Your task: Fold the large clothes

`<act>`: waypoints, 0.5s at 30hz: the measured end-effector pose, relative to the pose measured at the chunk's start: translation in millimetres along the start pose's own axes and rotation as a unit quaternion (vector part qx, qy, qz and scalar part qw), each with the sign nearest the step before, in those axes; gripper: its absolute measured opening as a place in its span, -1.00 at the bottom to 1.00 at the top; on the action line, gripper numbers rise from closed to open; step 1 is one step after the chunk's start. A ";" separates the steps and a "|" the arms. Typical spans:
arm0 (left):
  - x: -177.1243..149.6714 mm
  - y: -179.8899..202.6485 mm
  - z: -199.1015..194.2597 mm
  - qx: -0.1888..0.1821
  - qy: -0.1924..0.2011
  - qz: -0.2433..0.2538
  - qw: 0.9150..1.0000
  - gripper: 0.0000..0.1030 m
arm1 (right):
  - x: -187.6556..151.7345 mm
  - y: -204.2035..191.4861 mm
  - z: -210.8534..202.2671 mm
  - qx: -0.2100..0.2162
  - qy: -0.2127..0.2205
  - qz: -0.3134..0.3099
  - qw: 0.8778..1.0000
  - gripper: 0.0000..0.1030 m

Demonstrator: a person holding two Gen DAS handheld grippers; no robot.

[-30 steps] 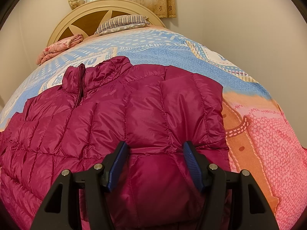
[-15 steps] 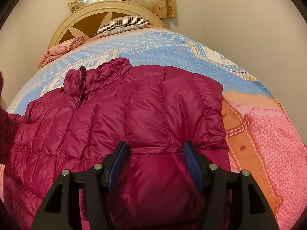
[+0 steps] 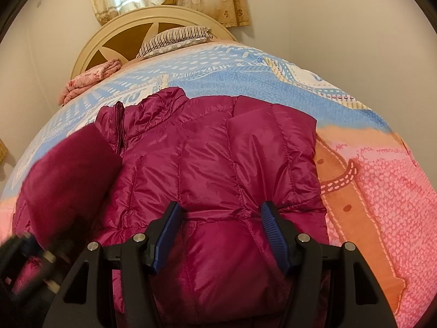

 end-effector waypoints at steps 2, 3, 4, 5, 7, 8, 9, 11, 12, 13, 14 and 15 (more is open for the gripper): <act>-3.3 -2.8 -9.4 -0.013 -0.010 -0.006 1.000 0.51 | 0.0 -0.6 0.1 -0.001 0.000 -0.001 1.000 0.21; -4.3 -4.9 -16.0 -0.014 -0.010 -0.009 1.000 0.78 | 0.0 -1.0 0.2 -0.002 0.000 -0.002 1.000 0.21; -6.6 -6.5 -23.9 -0.016 -0.008 -0.012 1.000 0.86 | 0.1 -1.3 0.2 -0.001 -0.001 -0.002 1.000 0.21; -8.4 -7.2 -29.4 -0.017 -0.007 -0.014 1.000 0.86 | -0.1 -1.4 -0.2 0.000 0.000 -0.001 1.000 0.21; -17.9 -13.9 -44.0 -0.019 -0.008 -0.020 1.000 0.87 | 0.4 0.0 -1.7 0.008 0.001 0.007 1.000 0.21; -23.6 -18.0 -50.6 -0.018 -0.006 -0.024 1.000 0.87 | 0.9 1.9 -2.7 0.013 0.003 0.014 1.000 0.21; -26.5 -25.3 -58.0 -0.014 -0.003 -0.029 0.999 0.87 | 1.8 4.9 -4.9 0.021 0.005 0.025 0.999 0.21; -32.0 -48.6 -74.3 0.002 0.003 -0.042 0.999 0.87 | 4.5 10.8 -11.0 0.043 0.007 0.048 0.998 0.21; -34.8 -55.8 -78.3 0.005 0.005 -0.046 0.999 0.87 | 7.0 16.6 -18.7 0.055 0.008 0.067 0.996 0.21; -38.6 -70.6 -89.0 0.016 0.012 -0.059 0.998 0.87 | 9.5 22.5 -28.4 0.059 0.013 0.086 0.994 0.21; -41.2 -78.6 -91.3 0.023 0.016 -0.067 0.997 0.87 | 12.2 26.6 -40.2 0.067 0.023 0.105 0.992 0.21; -42.9 -91.4 -95.1 0.031 0.022 -0.080 0.996 0.88 | 14.3 27.1 -51.3 0.080 0.034 0.118 0.989 0.21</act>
Point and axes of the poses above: each gripper's, at about its wrist camera, not at the fingertips, and z roughly the way its jaws point, y to its right, x to its top, the point moved 8 cm from there along z, roughly the way its jaws point, and after that the axes turned 10 degrees about -x, right-handed, at the moved point
